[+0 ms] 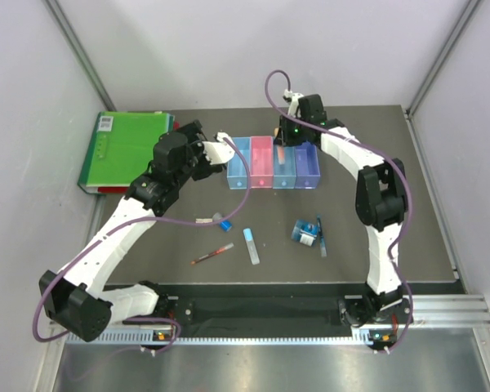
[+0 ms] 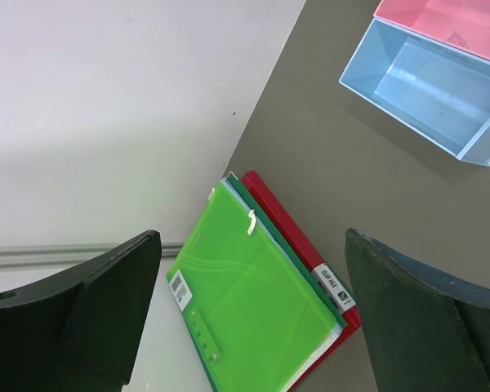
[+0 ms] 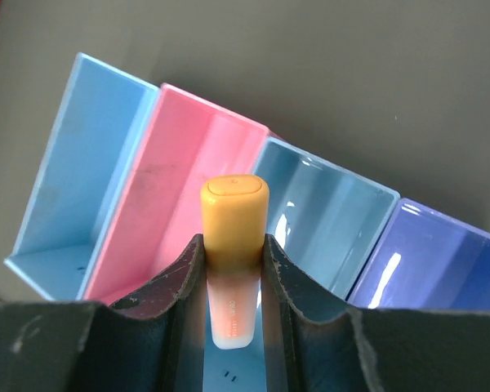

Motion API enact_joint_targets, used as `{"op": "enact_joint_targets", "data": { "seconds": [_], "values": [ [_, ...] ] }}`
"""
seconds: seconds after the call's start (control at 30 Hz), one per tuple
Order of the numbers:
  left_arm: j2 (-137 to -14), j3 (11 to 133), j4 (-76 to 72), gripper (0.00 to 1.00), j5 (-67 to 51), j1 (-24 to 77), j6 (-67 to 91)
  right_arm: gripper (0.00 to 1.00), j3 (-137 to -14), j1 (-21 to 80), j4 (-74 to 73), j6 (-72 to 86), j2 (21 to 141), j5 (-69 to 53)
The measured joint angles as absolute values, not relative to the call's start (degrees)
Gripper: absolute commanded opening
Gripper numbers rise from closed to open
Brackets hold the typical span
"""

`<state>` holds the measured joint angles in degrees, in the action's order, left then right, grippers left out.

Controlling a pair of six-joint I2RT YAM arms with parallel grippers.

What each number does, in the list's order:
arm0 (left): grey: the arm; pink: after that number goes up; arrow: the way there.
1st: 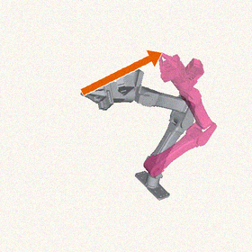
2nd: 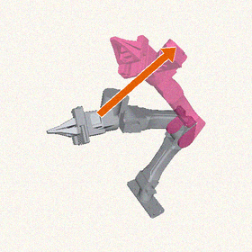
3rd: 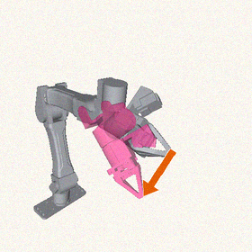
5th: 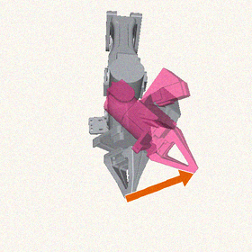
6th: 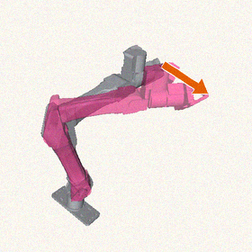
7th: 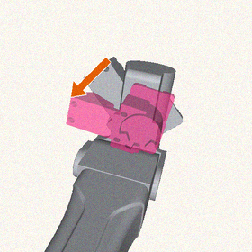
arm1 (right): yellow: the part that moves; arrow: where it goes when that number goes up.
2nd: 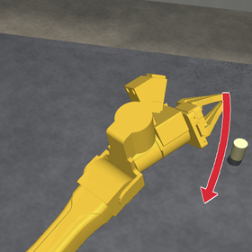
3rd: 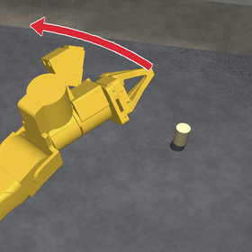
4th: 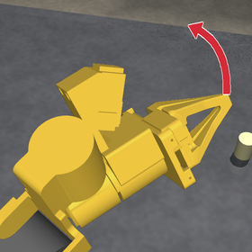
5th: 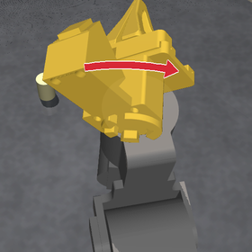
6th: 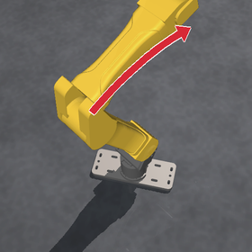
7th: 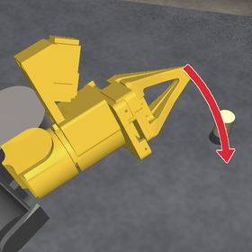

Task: Sort the stationery into containers
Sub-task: Place the pen in the storage box.

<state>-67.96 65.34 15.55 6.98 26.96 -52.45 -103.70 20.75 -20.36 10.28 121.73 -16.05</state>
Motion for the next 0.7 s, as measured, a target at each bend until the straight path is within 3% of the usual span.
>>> {"op": "enact_joint_targets", "data": {
  "seconds": [0.27, 0.53, 0.7],
  "values": [
    [-68.0, 65.3, 15.6, 0.99, 7.2, 27.0, -52.4, 0.01, -102.7, 20.2, -20.0, 10.6, 124.4, -15.4],
    [-68.0, 64.3, 15.7, 0.99, 7.1, 27.0, -52.2, 0.24, -100.4, 20.1, -19.4, 10.7, 124.8, -15.2],
    [-68.0, 63.8, 15.9, 0.99, 6.9, 27.0, -51.7, 0.3, -99.3, 20.1, -19.0, 10.6, 124.8, -15.6]
  ]
}}
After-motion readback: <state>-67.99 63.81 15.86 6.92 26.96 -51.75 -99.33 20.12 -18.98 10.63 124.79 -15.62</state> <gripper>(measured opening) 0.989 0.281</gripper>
